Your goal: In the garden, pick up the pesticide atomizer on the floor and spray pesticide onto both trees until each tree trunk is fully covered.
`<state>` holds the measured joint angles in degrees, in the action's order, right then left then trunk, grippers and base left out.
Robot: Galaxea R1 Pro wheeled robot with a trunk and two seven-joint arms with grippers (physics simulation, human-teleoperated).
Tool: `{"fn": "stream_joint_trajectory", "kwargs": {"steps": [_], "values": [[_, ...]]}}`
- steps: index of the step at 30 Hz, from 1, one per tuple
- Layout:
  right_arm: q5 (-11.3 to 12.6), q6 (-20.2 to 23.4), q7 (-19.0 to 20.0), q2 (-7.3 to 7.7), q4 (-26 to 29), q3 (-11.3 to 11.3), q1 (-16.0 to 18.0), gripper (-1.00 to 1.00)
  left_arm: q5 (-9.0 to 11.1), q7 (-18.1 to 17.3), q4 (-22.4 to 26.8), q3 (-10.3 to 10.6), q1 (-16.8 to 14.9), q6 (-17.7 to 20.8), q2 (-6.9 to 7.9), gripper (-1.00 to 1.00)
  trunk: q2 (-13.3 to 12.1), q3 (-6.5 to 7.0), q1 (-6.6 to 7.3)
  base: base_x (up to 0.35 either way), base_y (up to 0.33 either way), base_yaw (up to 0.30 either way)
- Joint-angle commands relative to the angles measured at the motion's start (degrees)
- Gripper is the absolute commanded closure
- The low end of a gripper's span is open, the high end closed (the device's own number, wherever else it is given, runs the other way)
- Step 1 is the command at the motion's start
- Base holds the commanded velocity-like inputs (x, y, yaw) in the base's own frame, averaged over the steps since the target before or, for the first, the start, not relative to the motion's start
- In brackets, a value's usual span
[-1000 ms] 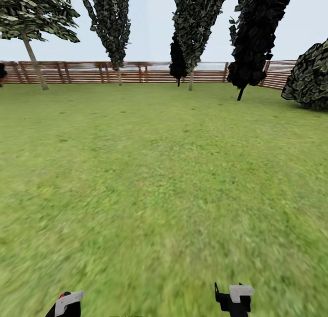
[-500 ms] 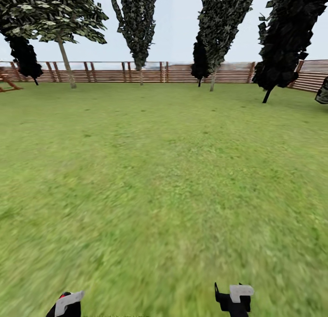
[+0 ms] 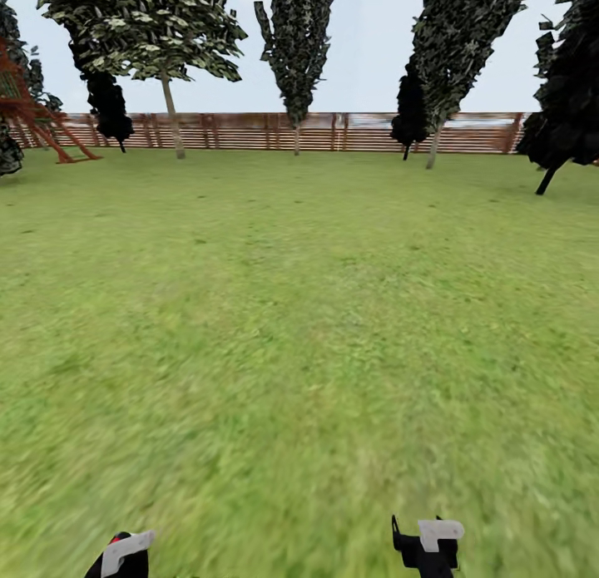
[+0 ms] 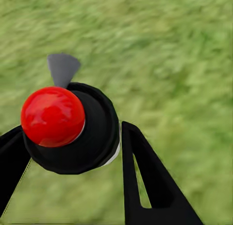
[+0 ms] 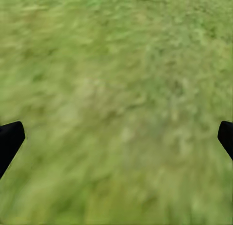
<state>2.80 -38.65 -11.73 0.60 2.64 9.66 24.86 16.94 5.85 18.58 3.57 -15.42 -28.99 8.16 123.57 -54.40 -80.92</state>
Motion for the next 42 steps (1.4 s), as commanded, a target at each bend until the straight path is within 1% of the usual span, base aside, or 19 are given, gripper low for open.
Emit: {"fn": "stream_joint_trajectory", "kwargs": {"steps": [1,9,17,22,30,33,34,35,38,42], "values": [[0.28,-0.11,-0.28,0.01,-0.01,0.49,0.01,-1.0,0.06,0.4,-0.03,0.38,-0.05,-0.13,0.02,1.0,0.02,-0.05,0.01,0.012,0.01,0.284],[0.28,-0.11,-0.24,0.01,-0.01,0.51,0.01,-1.0,-0.31,0.31,-0.02,0.54,-0.05,-0.27,-0.04,1.0,0.02,-0.05,0.01,0.002,0.002,0.284],[0.28,-0.11,-0.25,0.01,-0.01,0.49,0.01,-1.0,-0.09,0.38,0.01,0.56,-0.05,-0.23,-0.08,1.0,0.02,-0.05,0.01,0.029,0.0,0.284],[0.28,-0.17,-0.25,0.0,-0.01,0.53,0.01,-1.0,0.42,0.51,0.05,0.34,-0.05,-0.11,0.0,1.0,0.02,-0.05,0.01,0.291,0.003,0.284],[0.28,-0.2,-0.22,0.01,-0.01,0.53,0.01,-1.0,0.46,0.57,0.06,0.3,-0.05,-0.04,0.09,1.0,0.02,-0.05,0.01,0.336,0.093,0.283],[0.26,-0.2,-0.04,0.01,0.05,0.48,0.01,-1.0,0.47,0.57,0.06,0.3,-0.05,-0.05,0.1,1.0,0.02,-0.05,0.01,0.337,0.139,0.102],[-0.02,-0.21,0.04,0.12,0.02,0.52,0.01,-1.0,0.51,0.57,0.06,0.3,-0.05,-0.05,0.1,1.0,0.02,-0.05,0.01,0.337,0.142,0.028],[-0.86,-0.2,0.09,0.28,0.01,0.57,0.01,-1.0,0.51,0.57,0.06,0.3,-0.05,-0.05,0.1,1.0,0.02,-0.05,0.01,0.337,0.142,0.014],[-5.27,-0.19,0.13,0.59,-0.01,0.62,0.01,-1.0,0.49,0.57,0.06,0.3,-0.05,-0.03,0.1,1.0,0.02,-0.05,0.01,0.337,0.143,0.004],[-5.92,-0.12,0.07,0.64,-0.01,0.62,0.01,-1.0,0.52,0.54,0.06,0.3,-0.05,-0.02,0.1,1.0,0.02,-0.05,0.01,0.337,0.143,0.0]]}}
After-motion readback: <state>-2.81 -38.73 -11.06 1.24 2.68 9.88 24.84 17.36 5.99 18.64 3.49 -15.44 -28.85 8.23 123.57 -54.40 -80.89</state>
